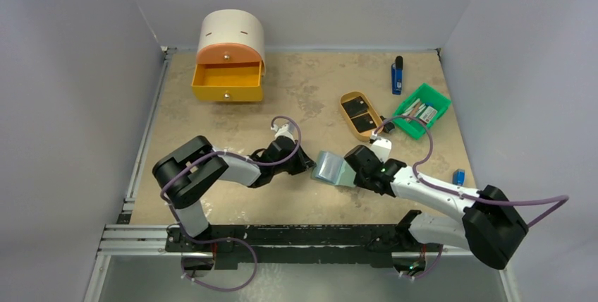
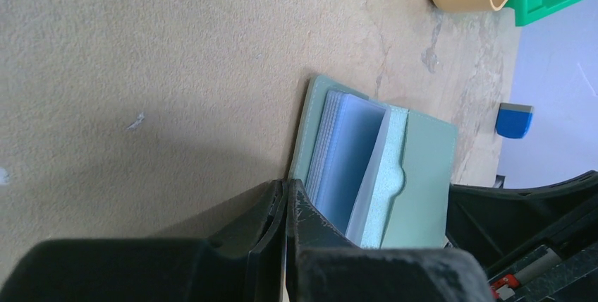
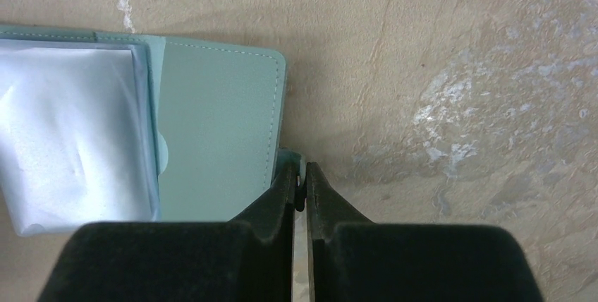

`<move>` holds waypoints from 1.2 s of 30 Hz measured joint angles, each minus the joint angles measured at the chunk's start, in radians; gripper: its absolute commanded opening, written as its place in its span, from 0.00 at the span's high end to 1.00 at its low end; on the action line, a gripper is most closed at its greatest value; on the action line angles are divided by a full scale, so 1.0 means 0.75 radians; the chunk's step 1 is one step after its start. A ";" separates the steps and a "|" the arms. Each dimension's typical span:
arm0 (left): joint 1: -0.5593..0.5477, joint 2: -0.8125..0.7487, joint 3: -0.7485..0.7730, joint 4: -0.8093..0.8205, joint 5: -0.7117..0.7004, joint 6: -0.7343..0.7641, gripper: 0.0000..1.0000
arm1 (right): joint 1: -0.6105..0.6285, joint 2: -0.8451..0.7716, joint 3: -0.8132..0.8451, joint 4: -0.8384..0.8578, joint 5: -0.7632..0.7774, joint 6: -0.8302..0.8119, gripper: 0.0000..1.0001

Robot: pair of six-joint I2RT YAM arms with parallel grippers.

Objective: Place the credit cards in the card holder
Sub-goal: Open the card holder at the center of the board.

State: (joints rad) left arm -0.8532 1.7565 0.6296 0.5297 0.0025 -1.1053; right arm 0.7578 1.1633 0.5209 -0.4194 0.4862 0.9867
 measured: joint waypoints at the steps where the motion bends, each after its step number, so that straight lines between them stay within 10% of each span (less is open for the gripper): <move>1: 0.000 -0.006 -0.003 -0.006 -0.004 0.003 1.00 | 0.000 -0.009 0.000 -0.004 -0.007 0.000 0.92; 36: -0.001 -0.880 -0.288 -0.764 -0.528 0.070 1.00 | 0.002 0.491 0.241 0.574 -0.332 -0.305 1.00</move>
State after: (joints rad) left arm -0.8539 1.0962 0.4133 -0.0433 -0.3939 -1.0527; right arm 0.7589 1.5314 0.7013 0.0109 0.2375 0.7578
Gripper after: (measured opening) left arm 0.007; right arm 0.023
